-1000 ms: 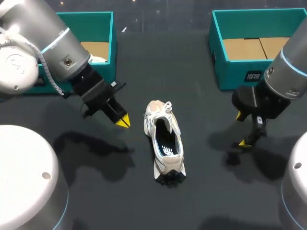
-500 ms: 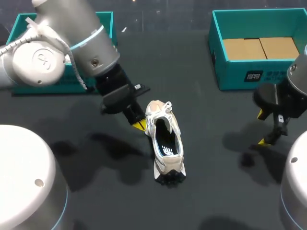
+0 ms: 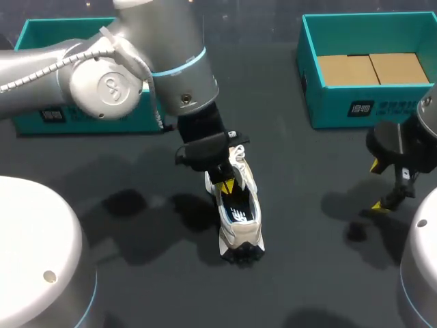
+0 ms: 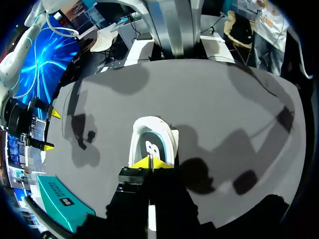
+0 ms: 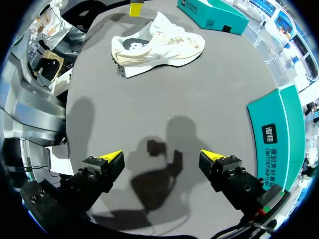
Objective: Take the shoe out of the shoebox, open the shoe tongue, remove and reinsert the insole, then place the shoe into the shoebox
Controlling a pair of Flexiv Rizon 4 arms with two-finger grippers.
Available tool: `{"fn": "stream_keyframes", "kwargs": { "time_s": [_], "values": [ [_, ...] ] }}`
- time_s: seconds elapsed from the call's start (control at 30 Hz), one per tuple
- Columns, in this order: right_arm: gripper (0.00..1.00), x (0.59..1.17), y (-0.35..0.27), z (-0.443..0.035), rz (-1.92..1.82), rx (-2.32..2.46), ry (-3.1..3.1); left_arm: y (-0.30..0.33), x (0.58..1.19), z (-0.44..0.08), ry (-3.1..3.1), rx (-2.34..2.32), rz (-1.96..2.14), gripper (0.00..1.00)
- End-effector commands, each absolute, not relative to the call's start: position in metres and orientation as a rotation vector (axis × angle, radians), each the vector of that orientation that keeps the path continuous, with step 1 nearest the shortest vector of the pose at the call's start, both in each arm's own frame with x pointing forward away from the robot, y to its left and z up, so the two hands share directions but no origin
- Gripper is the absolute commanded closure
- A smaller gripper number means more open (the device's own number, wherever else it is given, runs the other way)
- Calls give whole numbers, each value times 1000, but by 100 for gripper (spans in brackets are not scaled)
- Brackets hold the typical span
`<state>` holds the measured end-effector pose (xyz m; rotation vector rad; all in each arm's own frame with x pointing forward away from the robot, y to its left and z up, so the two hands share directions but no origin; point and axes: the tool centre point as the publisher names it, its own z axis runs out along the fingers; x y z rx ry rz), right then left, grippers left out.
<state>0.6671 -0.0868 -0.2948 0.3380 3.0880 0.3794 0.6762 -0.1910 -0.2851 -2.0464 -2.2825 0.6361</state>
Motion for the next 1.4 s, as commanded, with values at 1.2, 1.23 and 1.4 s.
{"fn": "stream_keyframes", "kwargs": {
  "time_s": [1.2,1.23,1.4],
  "values": [
    [0,666,-87,-295,379,338,3086,-201,667,-398,-2105,-1874,193,100],
    [0,666,-87,-295,379,338,3086,-202,667,-401,-2099,-1867,196,100],
    [0,666,-87,-295,379,338,3086,-205,666,-406,-2112,-1852,190,100]
  ]
}}
